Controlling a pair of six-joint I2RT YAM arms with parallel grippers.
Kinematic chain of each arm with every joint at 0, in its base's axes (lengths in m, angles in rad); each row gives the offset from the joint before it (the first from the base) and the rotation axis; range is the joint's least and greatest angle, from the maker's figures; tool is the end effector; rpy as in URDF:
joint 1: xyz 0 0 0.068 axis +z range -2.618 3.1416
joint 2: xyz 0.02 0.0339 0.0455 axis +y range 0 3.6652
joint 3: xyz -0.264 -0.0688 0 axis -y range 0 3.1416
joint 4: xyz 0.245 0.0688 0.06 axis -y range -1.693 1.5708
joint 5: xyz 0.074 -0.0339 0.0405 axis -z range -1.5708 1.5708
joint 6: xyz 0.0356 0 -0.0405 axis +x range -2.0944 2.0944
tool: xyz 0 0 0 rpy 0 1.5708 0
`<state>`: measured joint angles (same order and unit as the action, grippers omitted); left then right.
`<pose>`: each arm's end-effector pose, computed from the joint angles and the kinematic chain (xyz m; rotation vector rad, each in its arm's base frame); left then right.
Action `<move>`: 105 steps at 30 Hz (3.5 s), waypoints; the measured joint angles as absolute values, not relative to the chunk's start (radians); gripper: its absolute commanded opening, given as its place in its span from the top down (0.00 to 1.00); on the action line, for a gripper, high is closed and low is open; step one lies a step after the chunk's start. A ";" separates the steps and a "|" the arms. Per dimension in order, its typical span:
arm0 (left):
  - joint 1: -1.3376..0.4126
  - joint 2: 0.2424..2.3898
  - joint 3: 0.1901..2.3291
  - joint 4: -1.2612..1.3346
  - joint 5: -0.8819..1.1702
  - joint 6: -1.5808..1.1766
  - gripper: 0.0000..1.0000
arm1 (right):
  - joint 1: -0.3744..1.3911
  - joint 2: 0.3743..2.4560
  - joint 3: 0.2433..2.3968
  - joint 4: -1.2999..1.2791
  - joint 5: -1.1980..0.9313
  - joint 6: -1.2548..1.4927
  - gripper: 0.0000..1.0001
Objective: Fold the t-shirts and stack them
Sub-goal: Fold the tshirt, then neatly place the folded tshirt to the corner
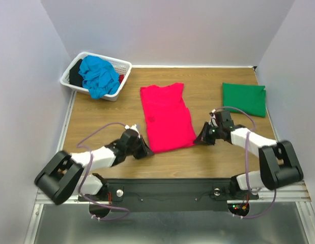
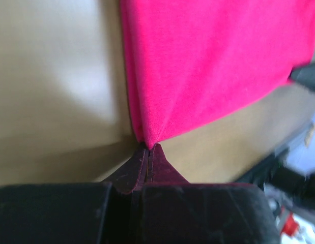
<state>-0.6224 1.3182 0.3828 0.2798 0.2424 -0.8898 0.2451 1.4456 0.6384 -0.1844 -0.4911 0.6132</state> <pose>0.1850 -0.1432 0.1414 -0.1796 2.4291 -1.0369 0.2457 0.0788 0.1517 0.2919 2.6548 0.9372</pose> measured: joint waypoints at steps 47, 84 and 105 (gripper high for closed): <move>-0.448 1.187 0.813 -0.092 -0.004 -0.833 1.00 | 0.271 1.725 1.502 -0.533 -0.383 0.553 0.99; -0.241 1.510 1.005 0.022 0.180 -0.669 0.02 | 0.282 2.061 1.685 -0.493 -0.394 0.217 0.00; -0.241 1.811 1.023 0.037 0.183 -0.652 0.62 | 0.316 2.175 1.660 -0.480 -0.389 0.178 0.32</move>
<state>-0.2409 1.8107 1.0229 0.0372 0.1829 -0.6521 0.3161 2.1750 1.6604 -0.4801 -0.3893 0.1783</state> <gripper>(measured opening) 0.390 0.759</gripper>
